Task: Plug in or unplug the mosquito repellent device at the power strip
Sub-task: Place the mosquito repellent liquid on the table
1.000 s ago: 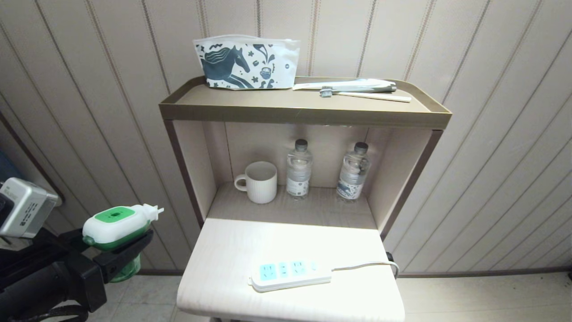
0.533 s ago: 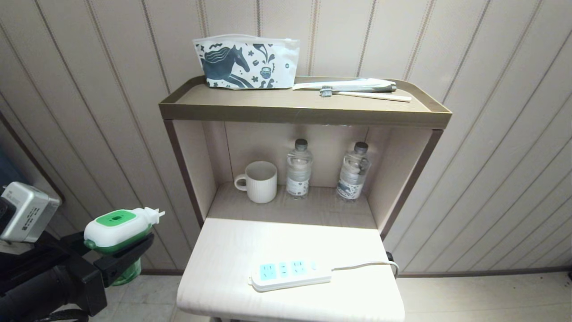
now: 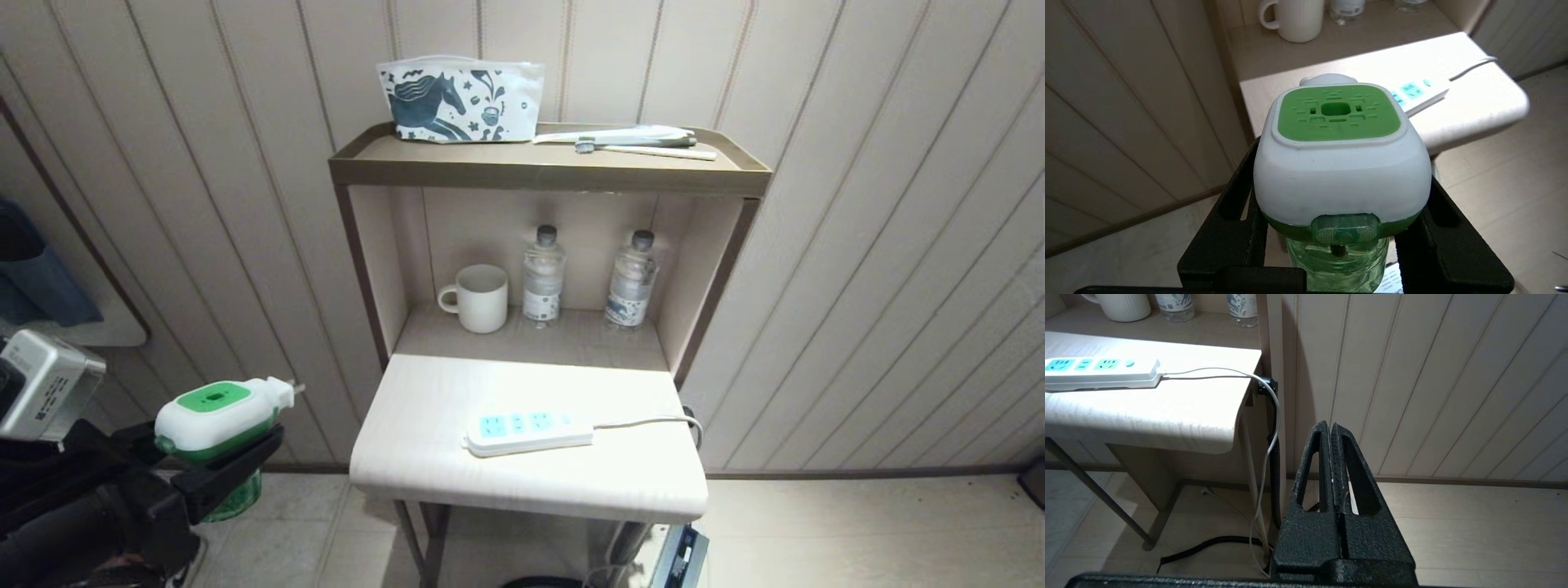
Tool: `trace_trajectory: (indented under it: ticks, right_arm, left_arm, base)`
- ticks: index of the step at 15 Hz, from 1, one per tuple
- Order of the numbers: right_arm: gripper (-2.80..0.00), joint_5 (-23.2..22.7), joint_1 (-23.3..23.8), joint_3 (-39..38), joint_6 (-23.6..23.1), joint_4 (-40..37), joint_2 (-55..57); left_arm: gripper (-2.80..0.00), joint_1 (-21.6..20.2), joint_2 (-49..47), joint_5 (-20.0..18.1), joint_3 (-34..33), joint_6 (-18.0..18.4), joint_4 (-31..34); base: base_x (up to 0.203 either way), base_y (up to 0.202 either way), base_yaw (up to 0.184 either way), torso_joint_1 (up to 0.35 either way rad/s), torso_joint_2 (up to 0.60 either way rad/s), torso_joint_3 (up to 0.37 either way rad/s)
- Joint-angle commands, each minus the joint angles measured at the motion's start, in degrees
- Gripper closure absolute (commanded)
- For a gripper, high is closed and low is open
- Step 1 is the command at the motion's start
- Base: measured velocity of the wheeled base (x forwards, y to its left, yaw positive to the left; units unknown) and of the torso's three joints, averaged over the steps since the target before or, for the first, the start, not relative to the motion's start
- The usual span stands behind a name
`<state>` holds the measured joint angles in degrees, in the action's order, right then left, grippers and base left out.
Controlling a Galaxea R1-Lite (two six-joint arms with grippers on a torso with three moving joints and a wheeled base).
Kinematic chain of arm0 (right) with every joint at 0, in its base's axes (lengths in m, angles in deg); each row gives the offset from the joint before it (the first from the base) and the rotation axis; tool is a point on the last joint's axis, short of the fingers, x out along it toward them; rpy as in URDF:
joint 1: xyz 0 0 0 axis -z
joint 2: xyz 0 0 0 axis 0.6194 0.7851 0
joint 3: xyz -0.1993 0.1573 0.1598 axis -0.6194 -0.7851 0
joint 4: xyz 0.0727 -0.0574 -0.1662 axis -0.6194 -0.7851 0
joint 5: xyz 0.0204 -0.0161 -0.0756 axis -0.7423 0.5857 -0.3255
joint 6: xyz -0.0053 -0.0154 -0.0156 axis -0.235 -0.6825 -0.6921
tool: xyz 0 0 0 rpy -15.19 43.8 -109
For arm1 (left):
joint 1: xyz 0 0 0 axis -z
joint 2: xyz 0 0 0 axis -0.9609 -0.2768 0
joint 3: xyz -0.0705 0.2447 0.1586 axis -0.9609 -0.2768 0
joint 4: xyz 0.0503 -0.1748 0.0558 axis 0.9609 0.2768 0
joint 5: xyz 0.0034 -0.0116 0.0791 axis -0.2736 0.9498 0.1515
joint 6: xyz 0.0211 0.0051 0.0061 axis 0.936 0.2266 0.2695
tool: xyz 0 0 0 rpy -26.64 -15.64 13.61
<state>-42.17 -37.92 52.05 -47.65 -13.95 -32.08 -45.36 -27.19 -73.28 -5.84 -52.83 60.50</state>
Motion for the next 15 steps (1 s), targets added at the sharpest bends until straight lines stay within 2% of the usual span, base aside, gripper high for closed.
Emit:
trace_trajectory:
  ticks: [1,6,11,15]
  right_arm:
    - [0.00,0.0,0.0,0.0,0.0,0.0,0.1]
    - [0.00,0.0,0.0,0.0,0.0,0.0,0.1]
    - [0.00,0.0,0.0,0.0,0.0,0.0,0.1]
    - [0.00,0.0,0.0,0.0,0.0,0.0,0.1]
  left_arm:
    - [0.00,0.0,0.0,-2.1,0.3,-0.1,-0.2]
    - [0.00,0.0,-0.4,-2.3,-0.4,-0.3,0.2]
    - [0.00,0.0,-2.8,-1.5,2.4,-3.9,0.2]
    - [0.00,-0.1,-5.6,-1.3,5.0,-5.0,0.2]
  base:
    - [-0.070,0.000,0.006,-0.017,0.01,0.009]
    - [0.000,0.000,0.000,0.000,0.00,0.000]
    - [0.000,0.000,0.000,0.000,0.00,0.000]
    - [0.000,0.000,0.000,0.000,0.00,0.000]
